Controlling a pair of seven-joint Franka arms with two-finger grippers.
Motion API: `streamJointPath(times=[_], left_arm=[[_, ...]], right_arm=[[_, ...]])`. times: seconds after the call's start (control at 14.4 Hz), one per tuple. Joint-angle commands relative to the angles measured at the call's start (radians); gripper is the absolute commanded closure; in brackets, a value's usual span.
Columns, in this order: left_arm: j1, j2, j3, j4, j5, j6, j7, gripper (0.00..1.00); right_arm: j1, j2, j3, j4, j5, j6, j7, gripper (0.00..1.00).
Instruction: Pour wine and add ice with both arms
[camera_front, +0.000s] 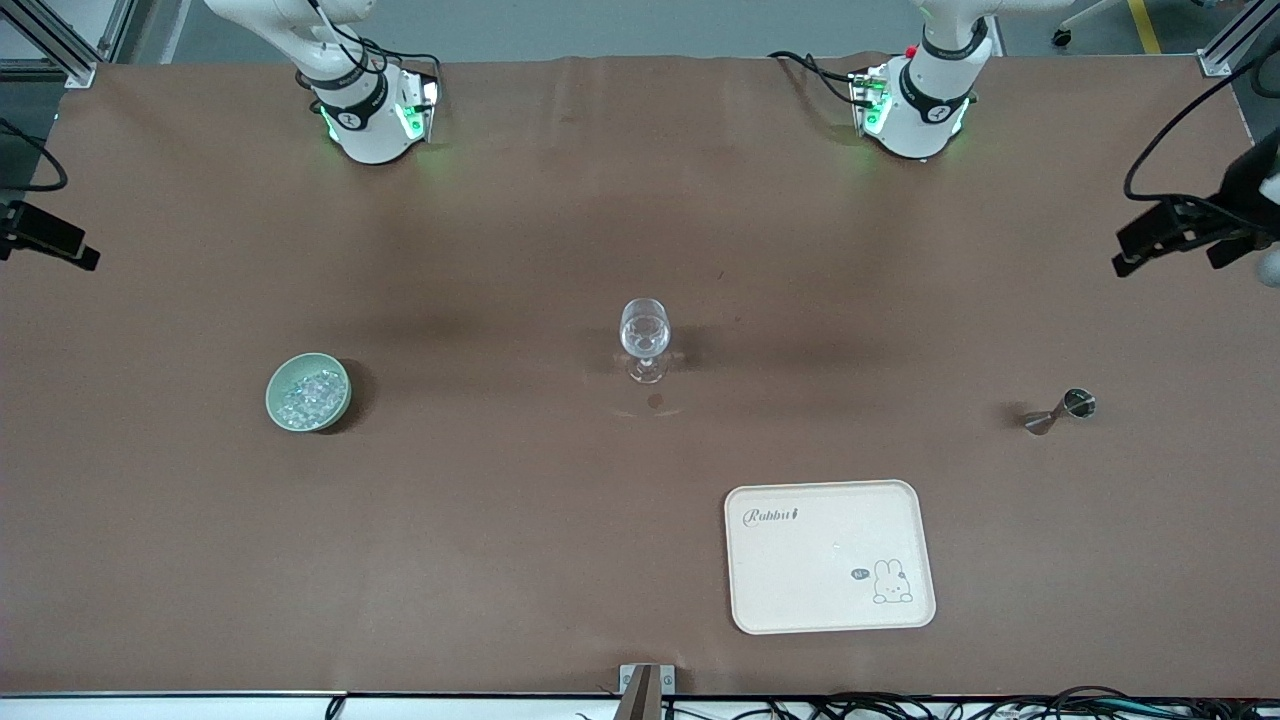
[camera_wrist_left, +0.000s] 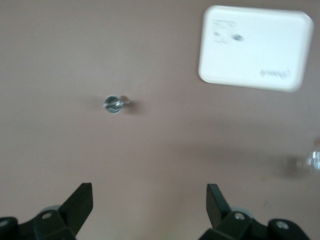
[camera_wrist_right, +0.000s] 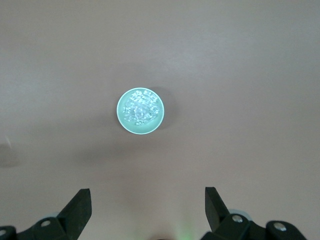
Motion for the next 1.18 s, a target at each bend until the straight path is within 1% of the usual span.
streamJointPath(times=[0.0, 0.14, 0.21, 0.28, 0.42, 0.56, 0.63, 0.76, 0.9, 0.97, 1.11], left_arm=[[0.001, 0.056, 0.085, 0.024, -0.06, -0.016, -0.198, 0.0], [0.001, 0.089, 0.158, 0.023, -0.11, -0.027, -0.327, 0.0], [0.004, 0.114, 0.197, 0.024, -0.165, -0.039, -0.367, 0.0], [0.004, 0.14, 0.257, 0.024, -0.228, -0.041, -0.38, 0.0], [0.002, 0.186, 0.354, 0.024, -0.348, -0.041, -0.377, 0.0], [0.002, 0.237, 0.423, 0.021, -0.443, -0.042, -0.379, 0.0], [0.005, 0.263, 0.452, 0.02, -0.497, -0.042, -0.38, 0.0], [0.007, 0.326, 0.538, 0.018, -0.621, -0.071, -0.382, 0.0], [0.007, 0.408, 0.634, 0.02, -0.751, -0.12, -0.377, 0.0], [0.007, 0.456, 0.667, 0.02, -0.802, -0.14, -0.379, 0.0], [0.016, 0.528, 0.708, 0.018, -0.882, -0.145, -0.37, 0.0]], right_arm=[[0.024, 0.064, 0.002, -0.015, 0.029, 0.047, -0.01, 0.0], [0.026, 0.13, 0.002, -0.017, 0.072, 0.059, -0.013, 0.0], [0.027, 0.153, 0.002, -0.024, 0.072, 0.073, -0.014, 0.0], [0.029, 0.175, 0.002, -0.047, 0.072, 0.104, -0.026, 0.0], [0.032, 0.2, 0.002, -0.151, 0.07, 0.229, -0.051, 0.0], [0.032, 0.212, 0.002, -0.245, 0.069, 0.34, -0.062, 0.0], [0.032, 0.236, 0.002, -0.259, 0.067, 0.374, -0.065, 0.0], [0.035, 0.302, 0.002, -0.262, 0.067, 0.432, -0.066, 0.0], [0.035, 0.353, 0.002, -0.271, 0.067, 0.492, -0.088, 0.0], [0.037, 0.37, 0.002, -0.288, 0.067, 0.518, -0.091, 0.0], [0.047, 0.372, 0.002, -0.381, 0.067, 0.62, -0.091, 0.0]])
